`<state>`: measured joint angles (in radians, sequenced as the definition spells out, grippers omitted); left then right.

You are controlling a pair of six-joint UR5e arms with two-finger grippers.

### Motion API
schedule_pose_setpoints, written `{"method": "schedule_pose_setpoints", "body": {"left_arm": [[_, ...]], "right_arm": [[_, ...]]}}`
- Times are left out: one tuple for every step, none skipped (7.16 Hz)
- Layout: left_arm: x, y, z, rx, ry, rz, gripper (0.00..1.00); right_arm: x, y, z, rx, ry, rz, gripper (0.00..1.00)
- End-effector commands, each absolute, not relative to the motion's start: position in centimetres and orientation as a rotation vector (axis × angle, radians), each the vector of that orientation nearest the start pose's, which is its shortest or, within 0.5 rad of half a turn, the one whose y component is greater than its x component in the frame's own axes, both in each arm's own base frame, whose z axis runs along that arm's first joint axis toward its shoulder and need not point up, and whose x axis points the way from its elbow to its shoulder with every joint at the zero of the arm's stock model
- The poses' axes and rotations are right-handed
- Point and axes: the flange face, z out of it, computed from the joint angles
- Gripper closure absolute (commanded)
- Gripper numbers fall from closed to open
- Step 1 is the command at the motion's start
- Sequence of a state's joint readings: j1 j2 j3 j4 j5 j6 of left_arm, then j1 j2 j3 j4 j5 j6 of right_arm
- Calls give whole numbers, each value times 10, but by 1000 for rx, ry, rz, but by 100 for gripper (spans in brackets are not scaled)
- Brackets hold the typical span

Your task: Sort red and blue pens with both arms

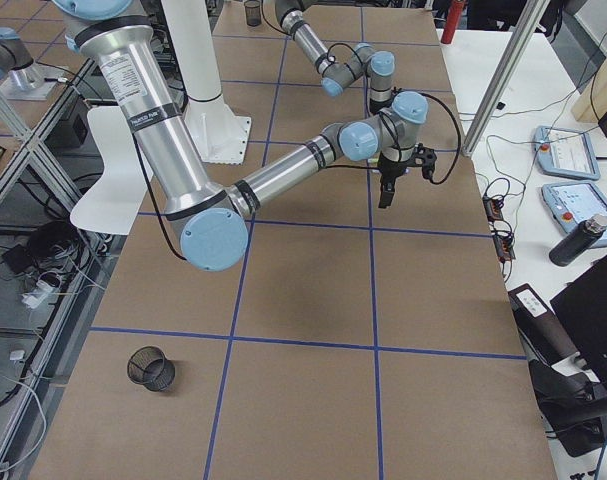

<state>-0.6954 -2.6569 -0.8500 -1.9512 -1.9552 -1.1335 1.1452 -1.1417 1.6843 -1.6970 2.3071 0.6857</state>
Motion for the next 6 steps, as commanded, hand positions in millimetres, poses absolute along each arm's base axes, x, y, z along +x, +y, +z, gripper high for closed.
{"method": "schedule_pose_setpoints", "body": {"left_arm": [[613,-636,217,77,833,-136,87],[612,-637,217,78,834,-141,100],[604,-642,214,75,841,-170,100],[577,-660,206,75,856,-211,100],[544,-668,208,23,853,-231,100],[510,-672,203,-5,882,-242,100]], "right_arm": [[-200,-605,373,-44,-826,94,0],[-200,-605,374,-46,-824,95,0],[-199,-605,374,-45,-826,95,0],[-199,-605,374,-44,-826,94,0],[-198,-604,375,-42,-826,92,0],[-197,-601,367,-17,-832,77,0]]}}
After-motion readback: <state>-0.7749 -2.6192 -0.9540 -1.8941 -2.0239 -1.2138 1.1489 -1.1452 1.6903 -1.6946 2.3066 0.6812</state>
